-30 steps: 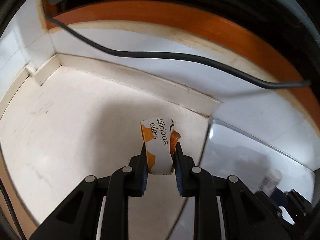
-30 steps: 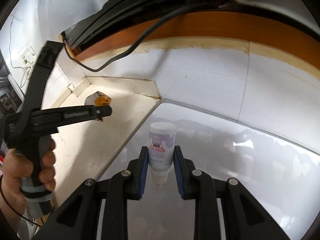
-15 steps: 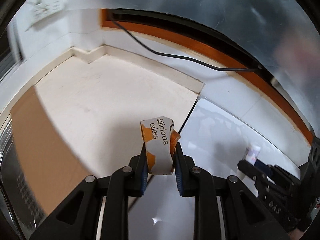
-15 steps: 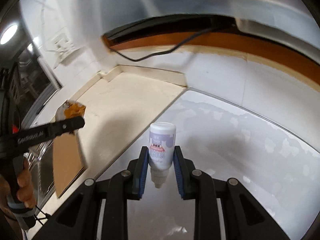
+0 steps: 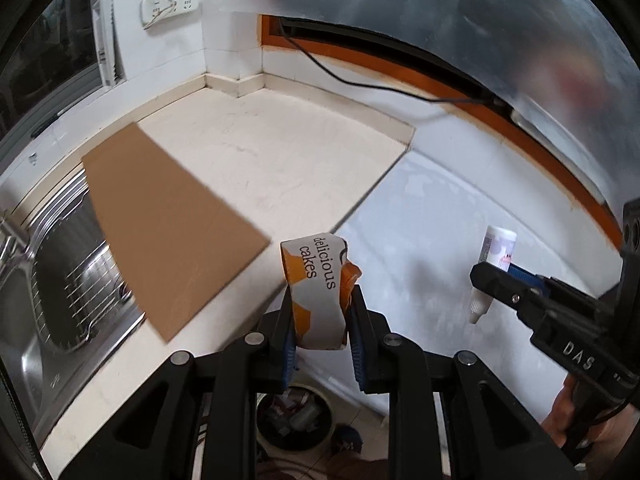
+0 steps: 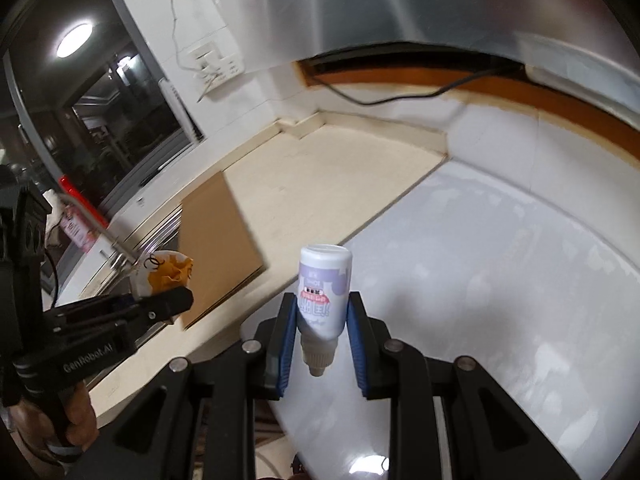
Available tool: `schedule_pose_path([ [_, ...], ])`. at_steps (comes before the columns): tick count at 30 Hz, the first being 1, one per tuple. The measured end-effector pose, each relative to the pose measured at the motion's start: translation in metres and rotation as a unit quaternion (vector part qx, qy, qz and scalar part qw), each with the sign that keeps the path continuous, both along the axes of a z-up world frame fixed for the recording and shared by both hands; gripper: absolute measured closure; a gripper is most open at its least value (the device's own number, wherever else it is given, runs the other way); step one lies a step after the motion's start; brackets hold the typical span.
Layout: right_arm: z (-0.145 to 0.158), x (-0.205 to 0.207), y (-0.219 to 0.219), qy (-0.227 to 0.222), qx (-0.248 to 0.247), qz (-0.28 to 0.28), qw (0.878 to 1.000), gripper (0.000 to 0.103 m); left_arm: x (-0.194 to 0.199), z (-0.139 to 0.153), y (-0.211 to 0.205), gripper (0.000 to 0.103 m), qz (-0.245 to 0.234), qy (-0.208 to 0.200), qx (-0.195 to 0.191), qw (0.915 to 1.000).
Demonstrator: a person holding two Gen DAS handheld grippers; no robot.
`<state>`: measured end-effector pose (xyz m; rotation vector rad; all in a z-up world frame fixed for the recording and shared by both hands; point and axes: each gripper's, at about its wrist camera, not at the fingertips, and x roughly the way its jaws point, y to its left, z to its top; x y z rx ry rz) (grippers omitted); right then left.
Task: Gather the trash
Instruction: 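Carry the white bottle and cake wrapper down to the bin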
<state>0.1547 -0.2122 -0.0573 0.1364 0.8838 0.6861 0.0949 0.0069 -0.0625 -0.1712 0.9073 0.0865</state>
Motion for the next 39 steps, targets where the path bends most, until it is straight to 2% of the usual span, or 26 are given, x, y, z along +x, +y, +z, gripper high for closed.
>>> schedule_pose_path([
  [5, -0.001, -0.033, 0.006, 0.004, -0.007, -0.001, 1.000, 0.078, -0.044, -0.008, 0.013, 0.082, -0.018, 0.000, 0.014, 0.9997],
  [10, -0.005, -0.064, 0.023, 0.021, -0.015, -0.015, 1.000, 0.078, -0.069, -0.018, 0.032, 0.082, -0.044, 0.013, 0.009, 0.9989],
  [14, -0.012, -0.091, 0.046, 0.027, -0.039, -0.030, 0.998, 0.078, -0.078, -0.022, 0.049, 0.082, -0.065, 0.014, 0.005, 0.9978],
  [20, -0.028, -0.129, 0.069, 0.037, -0.064, -0.068, 0.995, 0.078, -0.088, -0.048, 0.071, 0.082, -0.113, 0.032, -0.007, 0.9930],
  [24, -0.054, -0.154, 0.078, 0.064, -0.072, -0.105, 0.990, 0.078, -0.095, -0.074, 0.076, 0.082, -0.139, 0.047, -0.009, 0.9891],
  [29, -0.094, -0.177, 0.083, 0.105, -0.084, -0.140, 0.981, 0.078, -0.105, -0.113, 0.076, 0.082, -0.161, 0.086, -0.014, 0.9830],
  [34, -0.136, -0.188, 0.086, 0.134, -0.100, -0.142, 0.976, 0.078, -0.115, -0.153, 0.069, 0.082, -0.162, 0.120, -0.022, 0.9792],
  [39, -0.196, -0.189, 0.086, 0.167, -0.109, -0.127, 0.972, 0.078, -0.123, -0.217, 0.053, 0.082, -0.151, 0.157, -0.033, 0.9755],
])
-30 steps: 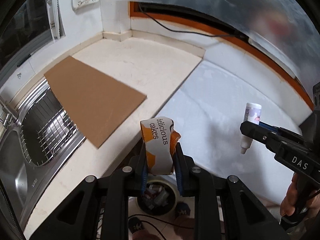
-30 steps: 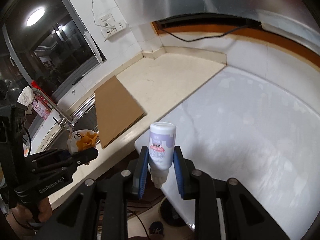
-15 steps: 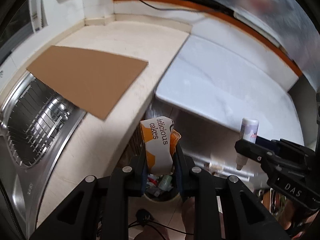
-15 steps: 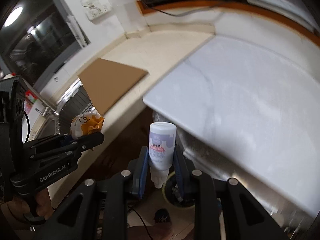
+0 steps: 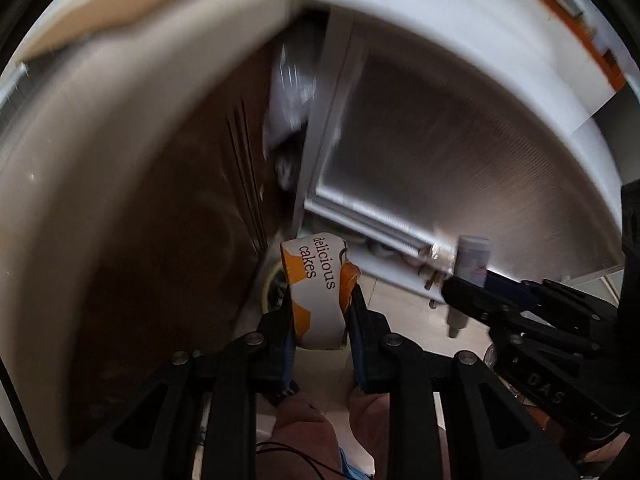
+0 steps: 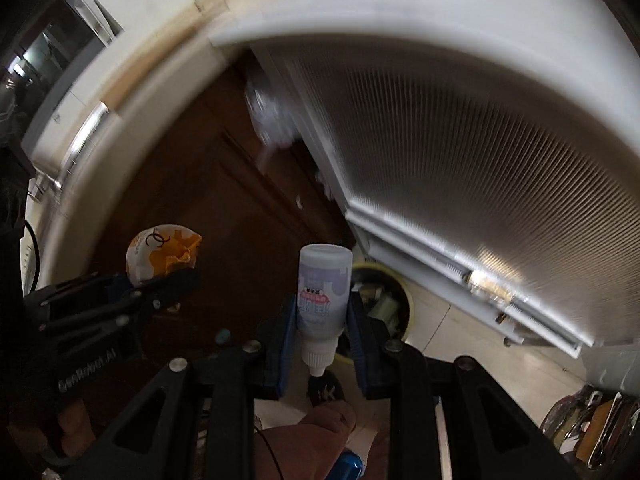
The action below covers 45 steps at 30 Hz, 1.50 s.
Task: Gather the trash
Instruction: 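Carry the white bottle and cake wrapper down to the bin, then open both grippers over the bin to drop the bottle and wrapper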
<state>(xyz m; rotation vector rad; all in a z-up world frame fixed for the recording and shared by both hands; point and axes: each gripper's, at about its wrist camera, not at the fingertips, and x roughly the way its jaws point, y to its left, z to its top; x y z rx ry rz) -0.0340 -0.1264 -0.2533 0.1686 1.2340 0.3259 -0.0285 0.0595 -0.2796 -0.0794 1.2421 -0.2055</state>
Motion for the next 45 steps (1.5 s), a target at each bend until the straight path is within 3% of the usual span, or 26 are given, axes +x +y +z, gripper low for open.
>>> schedule_pose_path([
  [12, -0.184, 0.013, 0.005, 0.071, -0.016, 0.040, 0.997, 0.078, 0.017, -0.168, -0.021, 0.081, 0.041, 0.045, -0.003, 0.9981],
  [18, -0.257, 0.020, 0.008, 0.104, -0.013, 0.037, 0.994, 0.077, 0.035, -0.230, -0.025, 0.080, 0.032, 0.061, 0.018, 0.9975],
  [20, -0.276, 0.023, 0.008, 0.116, -0.001, 0.036, 0.993, 0.077, 0.039, -0.244, -0.021, 0.075, 0.029, 0.070, 0.018, 0.9970],
  [21, -0.281, 0.024, 0.007, 0.119, 0.004, 0.035, 0.992, 0.075, 0.041, -0.250, -0.021, 0.065, 0.025, 0.072, 0.019, 0.9969],
  [22, -0.287, 0.024, 0.007, 0.121, 0.004, 0.033, 0.992, 0.073, 0.043, -0.254, -0.021, 0.049, 0.021, 0.073, 0.022, 0.9968],
  [24, -0.293, 0.025, 0.006, 0.121, 0.005, 0.029, 0.992, 0.055, 0.044, -0.259, -0.023, 0.030, 0.009, 0.071, 0.029, 0.9970],
  [25, -0.296, 0.025, 0.005, 0.121, 0.005, 0.025, 0.992, 0.052, 0.045, -0.262, -0.024, 0.021, 0.003, 0.070, 0.032, 0.9970],
  [27, -0.298, 0.026, 0.003, 0.123, 0.007, 0.012, 0.992, 0.049, 0.046, -0.267, -0.027, 0.015, -0.004, 0.074, 0.041, 0.9964],
  [31, -0.299, 0.025, 0.000, 0.124, 0.002, 0.002, 0.992, 0.049, 0.051, -0.276, -0.029, 0.013, -0.006, 0.083, 0.053, 0.9951],
  [37, -0.292, 0.023, -0.005, 0.122, -0.005, -0.014, 0.992, 0.049, 0.052, -0.268, -0.031, 0.011, -0.002, 0.075, 0.054, 0.9957],
  [43, -0.264, 0.021, -0.013, 0.105, -0.008, -0.028, 0.994, 0.049, 0.046, -0.237, -0.038, 0.010, -0.015, 0.062, 0.055, 0.9964],
  [45, -0.251, 0.018, -0.016, 0.100, -0.007, -0.034, 0.994, 0.049, 0.043, -0.222, -0.040, 0.004, -0.019, 0.055, 0.055, 0.9968],
])
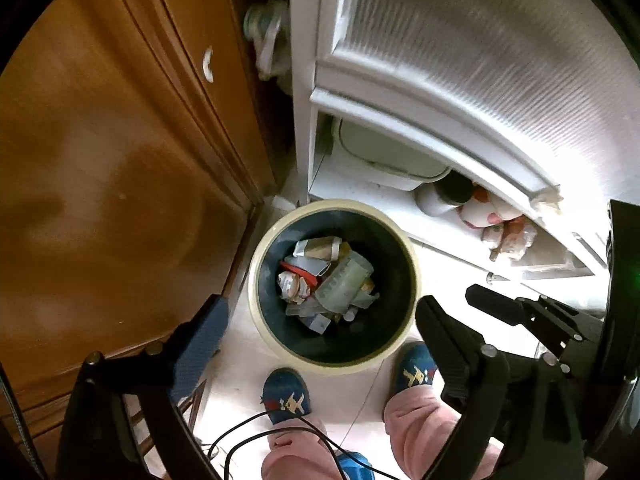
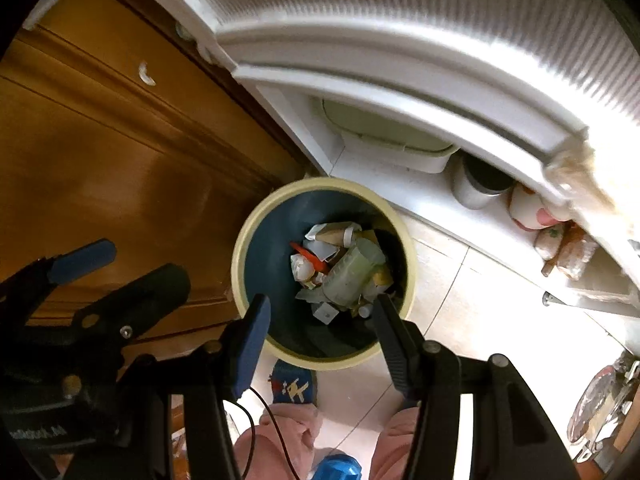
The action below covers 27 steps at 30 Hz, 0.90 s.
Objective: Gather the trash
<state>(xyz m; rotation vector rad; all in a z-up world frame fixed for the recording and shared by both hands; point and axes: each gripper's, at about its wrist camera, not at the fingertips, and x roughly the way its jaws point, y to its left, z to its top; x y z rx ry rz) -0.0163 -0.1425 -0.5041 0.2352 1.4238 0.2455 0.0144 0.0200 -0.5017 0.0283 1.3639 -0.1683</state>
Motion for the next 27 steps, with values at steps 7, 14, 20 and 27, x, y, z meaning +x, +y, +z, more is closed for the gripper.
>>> schedule_pose_path([
  [7, 0.035, -0.009, -0.007, -0.006, -0.003, -0.017, 1.000, 0.049, -0.008, 0.044, 0.003, 0.001, 0.002, -0.012, 0.005, 0.9999],
  [14, 0.092, -0.019, -0.015, -0.019, -0.009, -0.023, 1.000, 0.049, -0.019, 0.106, 0.003, 0.001, -0.005, -0.029, 0.007, 0.9995],
  [20, 0.152, -0.029, -0.027, -0.037, -0.005, -0.029, 0.999, 0.049, -0.028, 0.169, 0.000, 0.001, -0.011, -0.040, -0.002, 0.9991],
  [27, 0.239, -0.037, -0.034, -0.080, 0.011, -0.036, 0.996, 0.049, -0.038, 0.269, 0.000, 0.001, -0.028, -0.085, -0.011, 0.9959],
])
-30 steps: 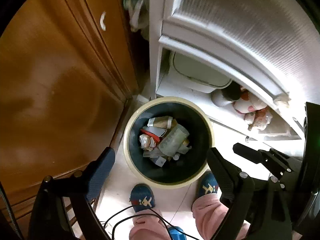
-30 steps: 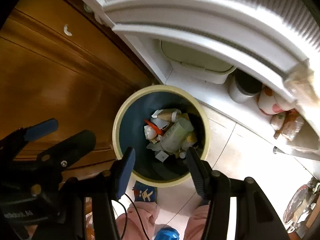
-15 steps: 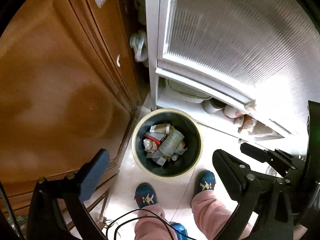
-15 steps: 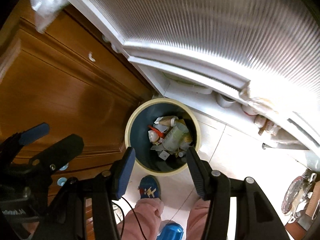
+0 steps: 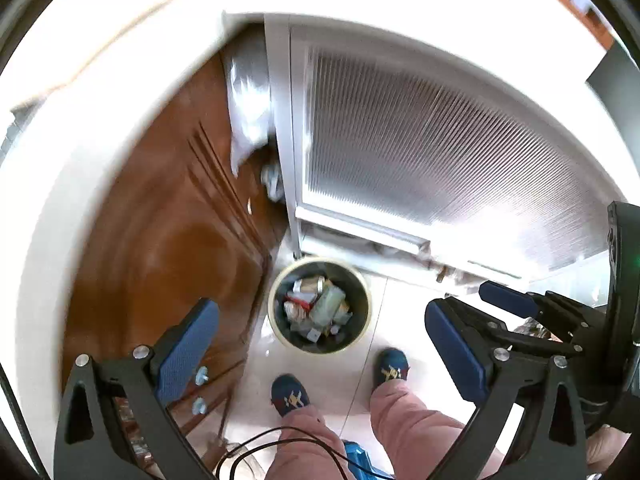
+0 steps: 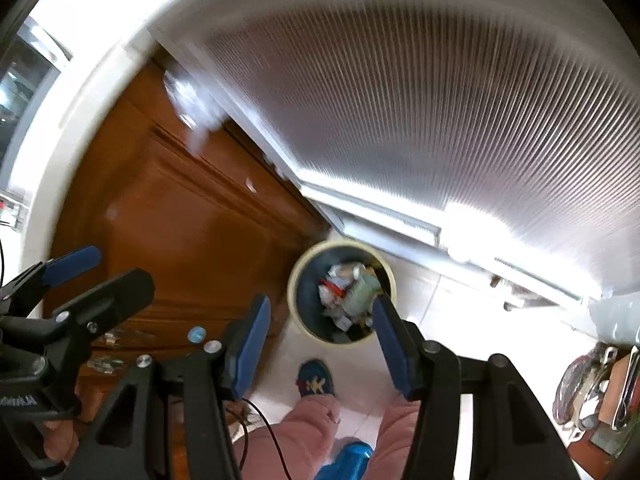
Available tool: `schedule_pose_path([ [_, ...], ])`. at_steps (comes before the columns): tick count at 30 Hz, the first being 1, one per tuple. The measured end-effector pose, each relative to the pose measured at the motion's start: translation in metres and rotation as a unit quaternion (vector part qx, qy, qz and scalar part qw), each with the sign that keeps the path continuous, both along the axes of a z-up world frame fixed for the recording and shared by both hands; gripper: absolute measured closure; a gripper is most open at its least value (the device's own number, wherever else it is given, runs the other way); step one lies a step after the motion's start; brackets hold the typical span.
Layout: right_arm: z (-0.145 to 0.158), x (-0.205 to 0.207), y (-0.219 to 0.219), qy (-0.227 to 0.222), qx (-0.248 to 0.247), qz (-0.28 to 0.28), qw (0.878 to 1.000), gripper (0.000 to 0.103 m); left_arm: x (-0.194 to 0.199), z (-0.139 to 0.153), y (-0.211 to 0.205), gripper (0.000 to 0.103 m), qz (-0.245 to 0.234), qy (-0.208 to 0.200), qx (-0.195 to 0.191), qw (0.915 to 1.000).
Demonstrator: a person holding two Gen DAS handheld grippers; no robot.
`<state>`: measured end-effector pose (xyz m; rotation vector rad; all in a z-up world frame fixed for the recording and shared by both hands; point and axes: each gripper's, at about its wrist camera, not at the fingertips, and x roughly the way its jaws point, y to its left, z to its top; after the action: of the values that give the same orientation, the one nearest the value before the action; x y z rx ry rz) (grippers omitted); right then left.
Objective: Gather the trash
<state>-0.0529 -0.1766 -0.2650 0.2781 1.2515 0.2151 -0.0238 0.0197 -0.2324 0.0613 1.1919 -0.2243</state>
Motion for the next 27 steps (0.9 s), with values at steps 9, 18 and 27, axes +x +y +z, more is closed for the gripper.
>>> schedule_pose_path([
  [9, 0.106, -0.001, -0.006, -0.089, -0.004, 0.008, 0.996, 0.049, 0.003, 0.095, -0.002, 0.001, -0.008, -0.056, 0.004, 0.9984],
  [18, 0.193, -0.002, -0.023, -0.155, -0.009, -0.014, 0.988, 0.049, -0.003, 0.172, -0.011, 0.001, -0.026, -0.116, 0.000, 0.9929],
  [27, 0.275, -0.021, -0.028, -0.225, -0.031, -0.061, 0.972, 0.041, -0.008, 0.239, -0.017, 0.001, -0.016, -0.165, -0.023, 0.9858],
])
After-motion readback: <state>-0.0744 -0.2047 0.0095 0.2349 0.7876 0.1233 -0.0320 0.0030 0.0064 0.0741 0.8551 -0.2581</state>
